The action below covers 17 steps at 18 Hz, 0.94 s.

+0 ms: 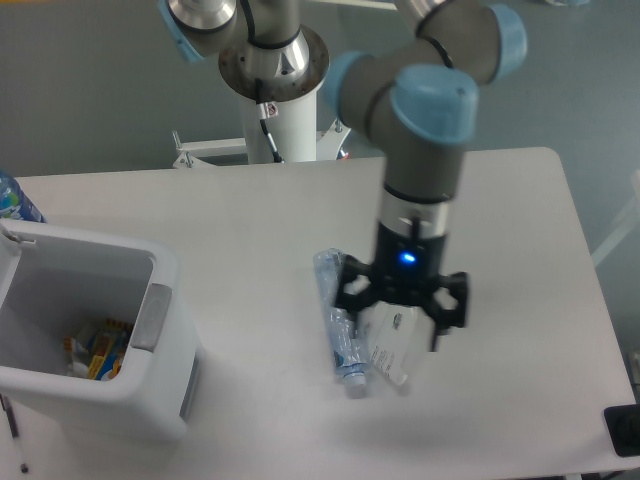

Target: Open the trash can

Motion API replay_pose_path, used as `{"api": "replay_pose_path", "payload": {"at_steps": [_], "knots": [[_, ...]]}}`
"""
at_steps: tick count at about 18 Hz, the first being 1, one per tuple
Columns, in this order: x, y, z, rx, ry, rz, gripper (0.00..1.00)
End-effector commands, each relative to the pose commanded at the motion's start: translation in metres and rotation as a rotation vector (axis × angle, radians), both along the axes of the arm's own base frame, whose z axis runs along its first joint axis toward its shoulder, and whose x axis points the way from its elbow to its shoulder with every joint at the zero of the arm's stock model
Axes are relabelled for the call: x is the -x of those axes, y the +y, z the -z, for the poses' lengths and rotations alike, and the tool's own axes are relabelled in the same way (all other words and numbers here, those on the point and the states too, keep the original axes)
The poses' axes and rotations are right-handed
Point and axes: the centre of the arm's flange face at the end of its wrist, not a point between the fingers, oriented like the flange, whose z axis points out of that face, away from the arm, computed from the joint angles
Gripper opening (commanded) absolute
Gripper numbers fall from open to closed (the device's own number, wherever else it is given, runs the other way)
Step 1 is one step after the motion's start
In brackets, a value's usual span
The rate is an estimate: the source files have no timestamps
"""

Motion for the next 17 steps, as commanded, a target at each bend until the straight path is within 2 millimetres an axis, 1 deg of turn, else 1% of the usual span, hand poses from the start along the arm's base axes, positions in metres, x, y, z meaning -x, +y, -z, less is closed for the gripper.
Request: {"api": "replay_pose_path", "payload": {"at_steps": [1, 2, 5, 7, 9, 12, 17], "knots": [[0.009, -0.006, 0.007, 0.03, -0.001, 0.013, 1.0], [0.013, -0.01, 0.014, 0.065, -0.002, 0.037, 1.0], [0.013, -0.019, 0.026, 0.207, 0.04, 0.19, 1.0], [0.012, -0.018, 0.032, 0.263, 0.064, 0.249, 1.0], [0.009, -0.014, 0.036, 0.269, 0.06, 0.259, 1.0], [0.01, -0.015, 0.035, 0.271, 0.061, 0.261, 1.0], [0.006, -0.016, 0.043, 0.285, 0.059, 0.258, 1.0]]}}
